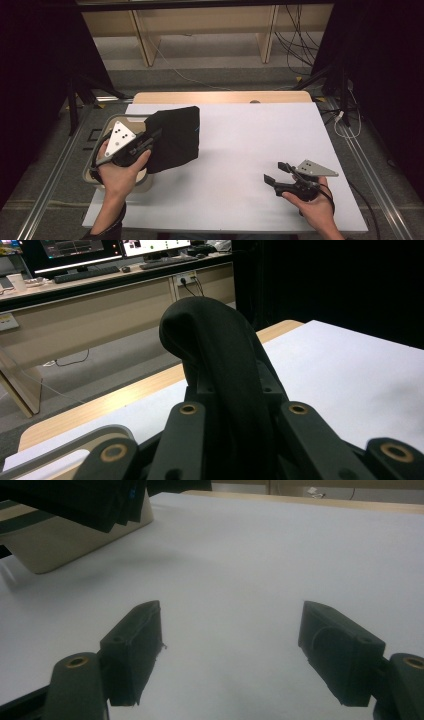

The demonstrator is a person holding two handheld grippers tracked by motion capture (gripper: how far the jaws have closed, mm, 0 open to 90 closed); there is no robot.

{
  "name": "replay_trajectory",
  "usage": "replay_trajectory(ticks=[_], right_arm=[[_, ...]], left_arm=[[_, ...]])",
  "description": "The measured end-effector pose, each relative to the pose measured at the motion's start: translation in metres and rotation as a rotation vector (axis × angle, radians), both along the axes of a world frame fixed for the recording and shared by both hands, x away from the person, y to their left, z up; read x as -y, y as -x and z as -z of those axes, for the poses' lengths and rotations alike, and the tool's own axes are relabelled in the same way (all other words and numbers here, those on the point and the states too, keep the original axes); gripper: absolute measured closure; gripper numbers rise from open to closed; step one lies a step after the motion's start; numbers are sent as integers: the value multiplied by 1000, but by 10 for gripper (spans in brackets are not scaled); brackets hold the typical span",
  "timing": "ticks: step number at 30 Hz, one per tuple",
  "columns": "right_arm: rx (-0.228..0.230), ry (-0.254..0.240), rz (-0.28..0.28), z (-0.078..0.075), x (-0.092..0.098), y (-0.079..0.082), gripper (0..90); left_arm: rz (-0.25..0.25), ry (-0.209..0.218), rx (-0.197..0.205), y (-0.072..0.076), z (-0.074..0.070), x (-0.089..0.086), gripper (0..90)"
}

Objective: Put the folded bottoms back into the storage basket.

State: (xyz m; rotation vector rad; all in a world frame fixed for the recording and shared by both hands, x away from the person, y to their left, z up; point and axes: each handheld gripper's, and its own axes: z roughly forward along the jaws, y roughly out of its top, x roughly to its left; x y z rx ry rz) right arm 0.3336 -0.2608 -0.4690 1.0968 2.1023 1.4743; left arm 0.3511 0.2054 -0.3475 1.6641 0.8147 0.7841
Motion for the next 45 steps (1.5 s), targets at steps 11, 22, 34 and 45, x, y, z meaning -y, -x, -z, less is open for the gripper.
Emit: replay_trajectory(ticks=[11,22,34,45], right_arm=[[-3,0,1,0,-1,0,263],[-2,5,5,0,0,0,263],[-1,-1,8,-1,1,0,263],[-3,6,7,0,1,-1,263]], left_arm=[[-18,11,3,-1,-3,-9,788],[-27,15,-1,-3,-7,-17,788],[-39,18,-9,-5,-6,-23,788],[-61,27,-11,-6,-7,-32,787]])
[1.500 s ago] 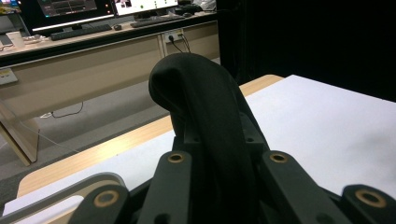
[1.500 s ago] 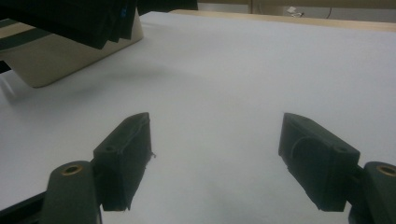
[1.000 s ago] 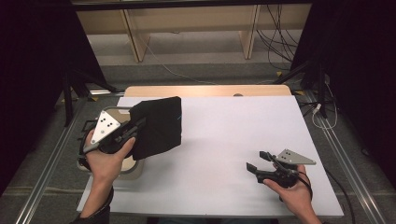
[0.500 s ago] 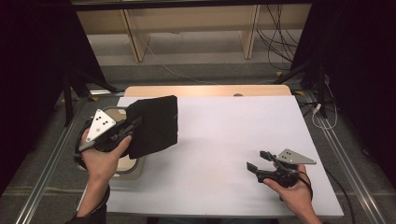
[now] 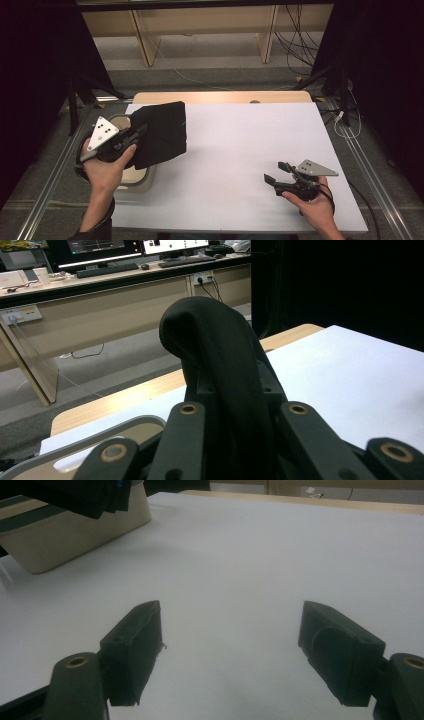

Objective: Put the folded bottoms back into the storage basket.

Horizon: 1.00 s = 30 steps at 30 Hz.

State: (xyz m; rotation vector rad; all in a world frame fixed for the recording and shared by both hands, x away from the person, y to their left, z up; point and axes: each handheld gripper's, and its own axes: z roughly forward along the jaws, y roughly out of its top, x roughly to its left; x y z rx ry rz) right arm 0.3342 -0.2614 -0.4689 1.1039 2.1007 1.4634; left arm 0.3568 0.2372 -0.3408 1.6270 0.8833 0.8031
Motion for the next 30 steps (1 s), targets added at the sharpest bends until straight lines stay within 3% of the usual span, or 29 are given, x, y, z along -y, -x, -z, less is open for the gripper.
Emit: replay_trajectory(ticks=[30], right_arm=[[3,-2,0,0,0,0,263]], left_arm=[[-43,17,4,1,-4,-15,787]])
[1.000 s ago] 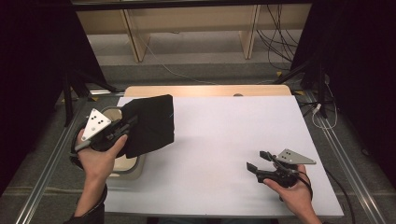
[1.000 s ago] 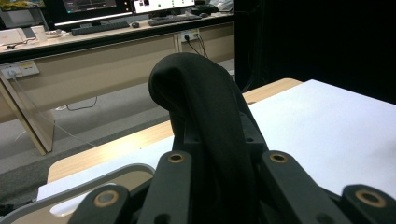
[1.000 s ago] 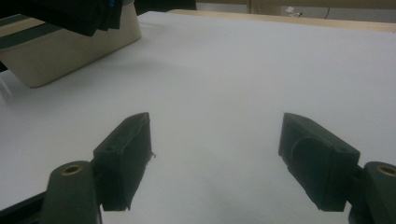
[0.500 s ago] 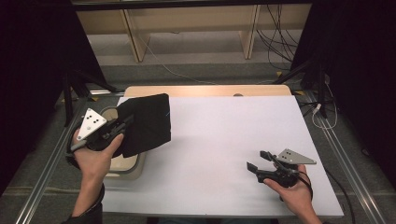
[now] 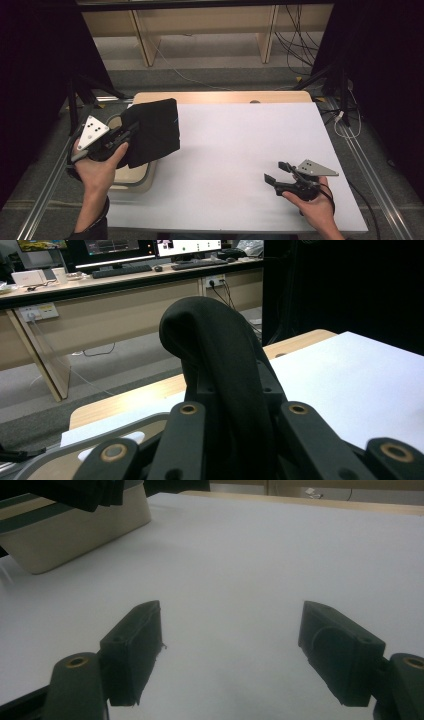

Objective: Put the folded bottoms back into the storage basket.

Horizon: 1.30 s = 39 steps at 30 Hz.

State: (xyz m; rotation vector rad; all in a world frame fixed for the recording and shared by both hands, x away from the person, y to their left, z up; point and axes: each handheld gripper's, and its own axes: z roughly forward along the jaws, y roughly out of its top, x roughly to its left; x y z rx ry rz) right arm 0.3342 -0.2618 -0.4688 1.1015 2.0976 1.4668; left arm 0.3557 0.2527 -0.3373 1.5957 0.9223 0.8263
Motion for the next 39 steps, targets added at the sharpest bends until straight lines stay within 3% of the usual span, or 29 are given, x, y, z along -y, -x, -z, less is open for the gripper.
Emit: replay_trajectory(ticks=[39], right_arm=[[-4,5,-1,0,0,0,263]], left_arm=[[-59,17,-3,1,-3,-20,787]])
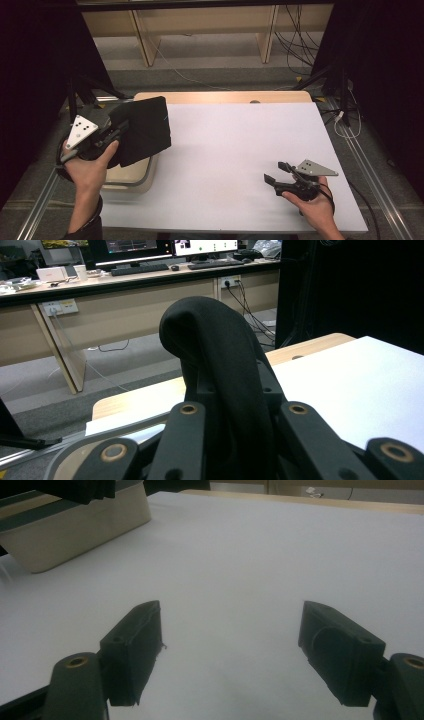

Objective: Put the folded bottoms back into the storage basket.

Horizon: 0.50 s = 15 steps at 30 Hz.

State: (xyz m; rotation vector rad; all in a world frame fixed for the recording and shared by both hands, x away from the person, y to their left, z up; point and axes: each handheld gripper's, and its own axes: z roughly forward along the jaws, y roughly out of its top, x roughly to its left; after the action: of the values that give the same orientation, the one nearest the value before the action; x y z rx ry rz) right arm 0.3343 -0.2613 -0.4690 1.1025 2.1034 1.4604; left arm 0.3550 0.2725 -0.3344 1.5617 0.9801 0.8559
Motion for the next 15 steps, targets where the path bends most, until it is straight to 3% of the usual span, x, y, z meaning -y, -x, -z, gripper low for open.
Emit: replay_trajectory(ticks=[15], right_arm=[[0,-1,1,0,0,0,263]], left_arm=[[-15,8,-6,-1,1,-6,787]])
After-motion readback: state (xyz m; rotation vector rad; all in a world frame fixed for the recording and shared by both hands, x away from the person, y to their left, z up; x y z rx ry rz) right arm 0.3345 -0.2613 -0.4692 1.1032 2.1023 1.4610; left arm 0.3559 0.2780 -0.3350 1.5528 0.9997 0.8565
